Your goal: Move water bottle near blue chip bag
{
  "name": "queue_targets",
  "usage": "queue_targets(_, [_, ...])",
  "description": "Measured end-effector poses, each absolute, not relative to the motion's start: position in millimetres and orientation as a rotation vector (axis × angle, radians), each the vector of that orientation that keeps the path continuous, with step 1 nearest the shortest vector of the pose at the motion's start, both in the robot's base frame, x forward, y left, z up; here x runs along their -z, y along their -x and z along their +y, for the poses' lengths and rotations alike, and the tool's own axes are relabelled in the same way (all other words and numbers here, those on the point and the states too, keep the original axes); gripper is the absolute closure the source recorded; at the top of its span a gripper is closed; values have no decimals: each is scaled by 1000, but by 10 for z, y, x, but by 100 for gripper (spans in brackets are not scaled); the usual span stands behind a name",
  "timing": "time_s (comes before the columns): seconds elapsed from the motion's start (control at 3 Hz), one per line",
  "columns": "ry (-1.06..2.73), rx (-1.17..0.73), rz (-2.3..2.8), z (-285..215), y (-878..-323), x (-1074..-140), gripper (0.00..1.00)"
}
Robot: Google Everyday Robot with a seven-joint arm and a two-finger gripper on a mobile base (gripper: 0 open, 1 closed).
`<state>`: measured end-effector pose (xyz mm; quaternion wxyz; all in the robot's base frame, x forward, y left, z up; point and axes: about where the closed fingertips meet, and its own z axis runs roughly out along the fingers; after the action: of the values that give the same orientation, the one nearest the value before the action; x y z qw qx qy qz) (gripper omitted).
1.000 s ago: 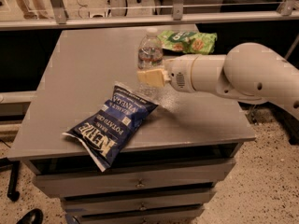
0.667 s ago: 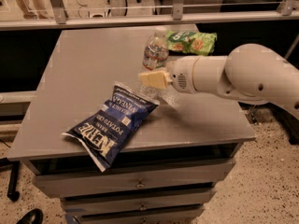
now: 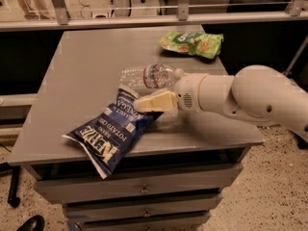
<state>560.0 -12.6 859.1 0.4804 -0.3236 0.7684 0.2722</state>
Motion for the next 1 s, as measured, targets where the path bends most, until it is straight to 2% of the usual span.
queue_targets(1.0, [795, -599, 1826, -196, -5578, -8653, 0])
